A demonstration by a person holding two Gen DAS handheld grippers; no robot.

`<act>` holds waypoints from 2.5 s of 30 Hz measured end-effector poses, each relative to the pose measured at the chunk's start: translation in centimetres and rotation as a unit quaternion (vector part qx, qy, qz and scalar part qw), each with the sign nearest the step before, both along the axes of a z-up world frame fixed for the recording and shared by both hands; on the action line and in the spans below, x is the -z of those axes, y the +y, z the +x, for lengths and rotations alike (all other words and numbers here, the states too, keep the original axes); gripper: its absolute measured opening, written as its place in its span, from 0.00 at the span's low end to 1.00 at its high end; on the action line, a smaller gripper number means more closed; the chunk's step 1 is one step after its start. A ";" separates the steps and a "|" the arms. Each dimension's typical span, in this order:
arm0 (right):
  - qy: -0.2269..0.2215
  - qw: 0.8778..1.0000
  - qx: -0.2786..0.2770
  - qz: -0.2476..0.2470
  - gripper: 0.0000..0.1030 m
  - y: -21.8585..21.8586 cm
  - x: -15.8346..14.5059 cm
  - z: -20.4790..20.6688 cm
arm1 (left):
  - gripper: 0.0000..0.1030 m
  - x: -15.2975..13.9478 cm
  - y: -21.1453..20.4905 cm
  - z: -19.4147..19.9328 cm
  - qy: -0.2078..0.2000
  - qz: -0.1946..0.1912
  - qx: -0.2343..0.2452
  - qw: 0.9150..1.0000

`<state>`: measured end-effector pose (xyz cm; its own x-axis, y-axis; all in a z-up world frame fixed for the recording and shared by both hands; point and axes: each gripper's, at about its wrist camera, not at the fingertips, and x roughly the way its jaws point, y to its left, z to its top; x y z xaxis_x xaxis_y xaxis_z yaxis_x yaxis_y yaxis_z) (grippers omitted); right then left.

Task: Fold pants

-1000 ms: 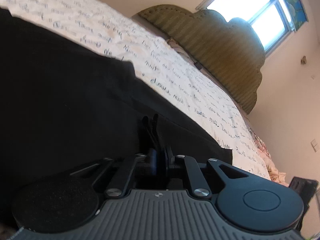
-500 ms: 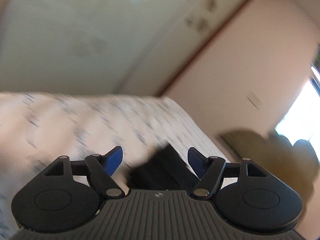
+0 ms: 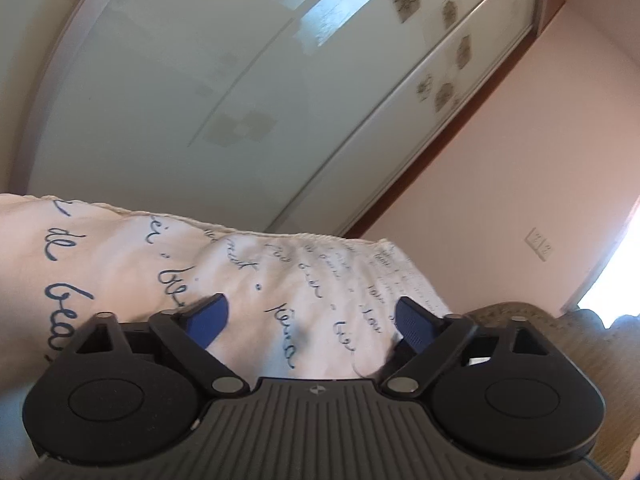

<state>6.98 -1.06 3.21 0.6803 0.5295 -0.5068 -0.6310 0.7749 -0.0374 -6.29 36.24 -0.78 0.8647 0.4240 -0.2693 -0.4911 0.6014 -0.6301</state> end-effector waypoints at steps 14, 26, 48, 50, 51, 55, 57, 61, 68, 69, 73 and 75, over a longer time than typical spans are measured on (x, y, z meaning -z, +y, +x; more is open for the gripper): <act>-0.122 0.959 -0.185 -0.177 0.80 19.9 2.4 -1.7 | 0.95 0.9 0.8 -1.0 -0.056 -0.047 0.020 0.997; -0.183 0.944 -0.146 -0.231 0.79 23.0 3.8 -0.3 | 0.97 1.2 1.2 -1.5 -0.082 -0.063 0.026 0.994; -0.018 0.993 -0.117 0.004 0.12 19.6 1.0 3.1 | 0.98 -0.5 -0.2 2.9 -0.034 -0.246 0.150 0.957; -0.008 0.993 -0.114 0.022 0.12 19.1 0.7 3.5 | 0.98 -1.1 -1.4 4.1 -0.023 -0.233 0.156 0.960; -0.003 0.993 -0.113 0.028 0.12 18.9 0.7 3.5 | 0.98 -1.4 -1.9 4.8 -0.020 -0.231 0.164 0.959; 0.004 0.993 -0.109 0.047 0.12 18.2 0.5 3.8 | 0.97 -2.0 -3.7 8.3 -0.008 -0.229 0.202 0.952; 0.007 0.993 -0.109 0.053 0.12 18.1 0.4 3.8 | 0.88 -1.8 -4.5 10.1 0.022 -0.202 0.206 0.957; 0.034 0.991 -0.114 0.063 0.12 17.6 0.7 4.1 | 0.29 0.7 -4.2 13.0 0.077 -0.204 0.182 0.959; 0.130 0.974 -0.096 0.156 0.65 10.9 0.9 5.9 | 0.21 1.6 -4.9 13.6 0.104 -0.145 0.172 0.969; 0.161 0.965 -0.079 0.193 0.66 9.4 1.0 7.0 | 0.21 1.0 -5.5 13.9 0.114 -0.122 0.171 0.971; 0.298 0.878 -0.025 0.374 0.68 2.9 2.7 11.3 | 0.14 -2.6 -10.6 14.7 0.164 0.105 0.180 0.964; 0.326 0.838 -0.009 0.437 0.68 0.1 3.5 12.3 | 0.13 -4.2 -14.8 14.4 0.158 0.241 0.199 0.937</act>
